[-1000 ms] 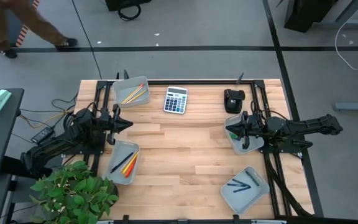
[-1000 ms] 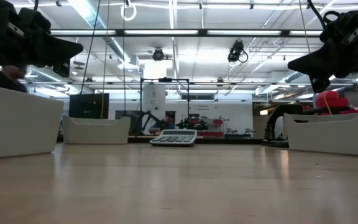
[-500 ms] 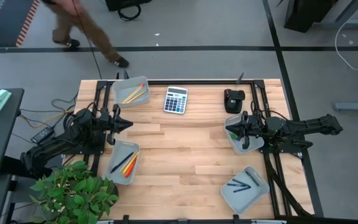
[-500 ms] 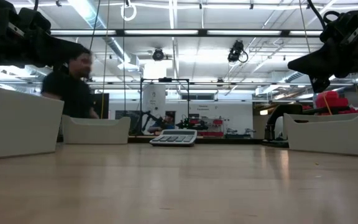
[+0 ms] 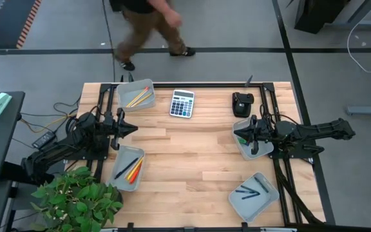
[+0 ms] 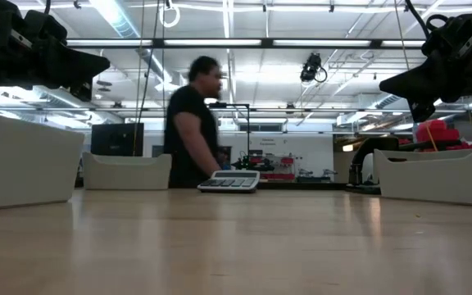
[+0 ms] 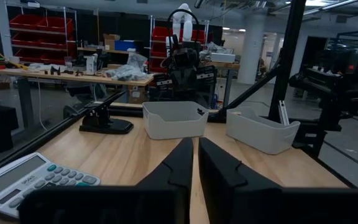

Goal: Sort crayons/erasers/pens/pencils in bins
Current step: Return to Home Position

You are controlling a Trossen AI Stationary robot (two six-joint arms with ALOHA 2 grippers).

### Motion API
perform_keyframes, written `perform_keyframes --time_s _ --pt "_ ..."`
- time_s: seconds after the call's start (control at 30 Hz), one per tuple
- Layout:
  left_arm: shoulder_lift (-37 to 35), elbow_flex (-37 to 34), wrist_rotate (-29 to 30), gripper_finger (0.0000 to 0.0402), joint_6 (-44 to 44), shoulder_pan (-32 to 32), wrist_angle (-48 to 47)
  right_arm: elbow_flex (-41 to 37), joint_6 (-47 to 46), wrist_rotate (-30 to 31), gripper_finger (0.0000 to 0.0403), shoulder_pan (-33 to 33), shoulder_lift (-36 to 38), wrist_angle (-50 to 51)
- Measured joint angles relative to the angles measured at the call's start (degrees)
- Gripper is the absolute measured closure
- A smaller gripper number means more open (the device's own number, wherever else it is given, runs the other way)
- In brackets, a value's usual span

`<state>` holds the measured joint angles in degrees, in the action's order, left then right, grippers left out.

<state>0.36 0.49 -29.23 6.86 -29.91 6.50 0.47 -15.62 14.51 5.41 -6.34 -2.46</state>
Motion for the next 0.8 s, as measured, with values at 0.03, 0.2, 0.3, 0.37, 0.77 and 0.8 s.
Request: perform_keyframes --time_s 0.03,0.2,0.3,0.37,0.77,0.8 --pt "0.0 0.0 -0.02 0.0367 0.0 -0.01 0.0 0.0 0.0 0.0 0.0397 0.0 0.0 0.0" --pt "0.0 0.0 0.0 0.0375 0.01 -0.01 0.0 0.0 0.0 -0.01 0.0397 0.0 0.01 0.02" --pt "0.0 0.0 -0.02 0.0378 -0.01 -0.01 0.0 0.0 0.0 -0.01 0.0397 0.0 0.01 0.0" --pt "0.0 0.0 -0.02 0.0378 -0.01 -0.02 0.0 0.0 0.0 -0.01 0.0397 0.01 0.0 0.01" --pt "0.0 0.0 -0.02 0.0369 -0.01 -0.02 0.0 0.0 0.0 -0.01 0.0397 0.01 0.0 0.0" --pt "0.0 0.0 -0.02 0.0371 0.0 -0.01 0.0 0.0 0.0 0.01 0.0397 0.0 0.01 0.0"
